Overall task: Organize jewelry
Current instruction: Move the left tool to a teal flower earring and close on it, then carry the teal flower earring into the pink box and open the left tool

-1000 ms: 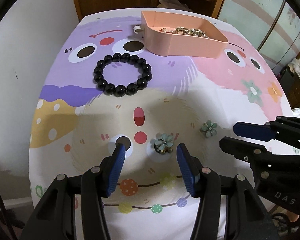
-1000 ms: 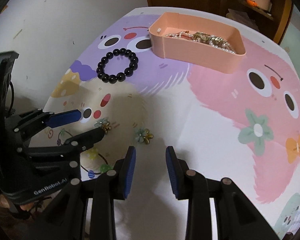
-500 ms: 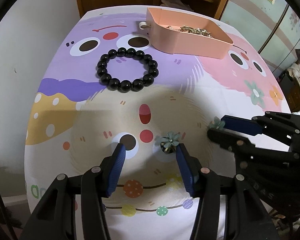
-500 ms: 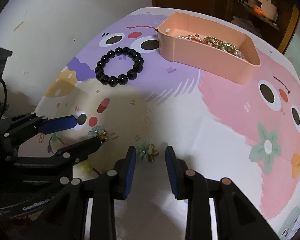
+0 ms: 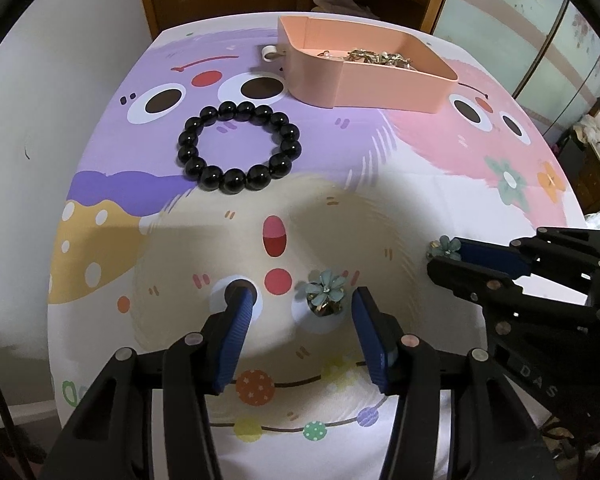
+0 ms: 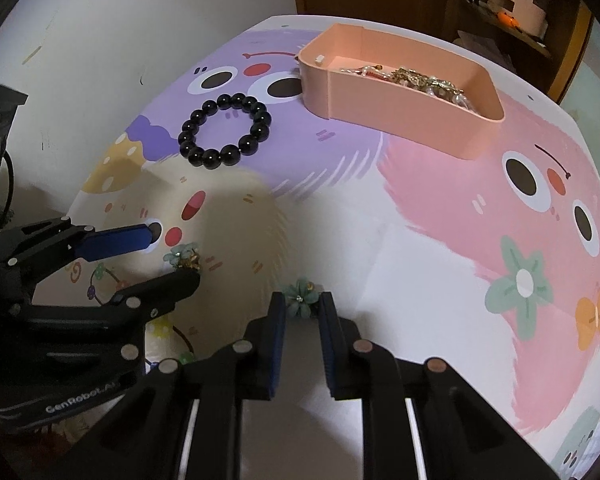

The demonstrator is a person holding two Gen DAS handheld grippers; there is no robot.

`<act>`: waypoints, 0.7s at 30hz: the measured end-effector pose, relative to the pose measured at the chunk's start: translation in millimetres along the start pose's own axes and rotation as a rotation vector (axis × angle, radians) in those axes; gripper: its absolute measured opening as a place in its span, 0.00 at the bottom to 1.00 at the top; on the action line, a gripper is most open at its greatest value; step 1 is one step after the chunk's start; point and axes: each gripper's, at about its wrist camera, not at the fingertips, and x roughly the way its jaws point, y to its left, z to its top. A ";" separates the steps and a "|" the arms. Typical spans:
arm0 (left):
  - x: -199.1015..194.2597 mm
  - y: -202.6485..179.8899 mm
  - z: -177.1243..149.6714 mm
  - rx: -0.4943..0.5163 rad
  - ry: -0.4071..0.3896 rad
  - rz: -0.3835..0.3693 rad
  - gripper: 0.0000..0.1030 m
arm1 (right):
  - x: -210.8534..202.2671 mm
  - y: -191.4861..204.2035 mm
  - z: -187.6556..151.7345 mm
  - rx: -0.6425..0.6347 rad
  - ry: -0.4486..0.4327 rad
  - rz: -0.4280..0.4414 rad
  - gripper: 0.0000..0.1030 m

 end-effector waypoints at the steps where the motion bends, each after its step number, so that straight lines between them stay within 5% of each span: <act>1: 0.3 -1.3 0.2 0.004 0.000 0.005 0.46 | -0.3 -0.3 0.0 0.002 0.001 0.001 0.16; 10: 1.0 -10.0 4.1 0.031 0.007 0.022 0.17 | -2.4 -2.4 -0.9 0.012 0.002 0.014 0.15; 21: -0.7 -15.6 3.9 0.032 0.011 0.053 0.16 | -17.5 -6.1 -8.1 0.012 -0.040 0.012 0.15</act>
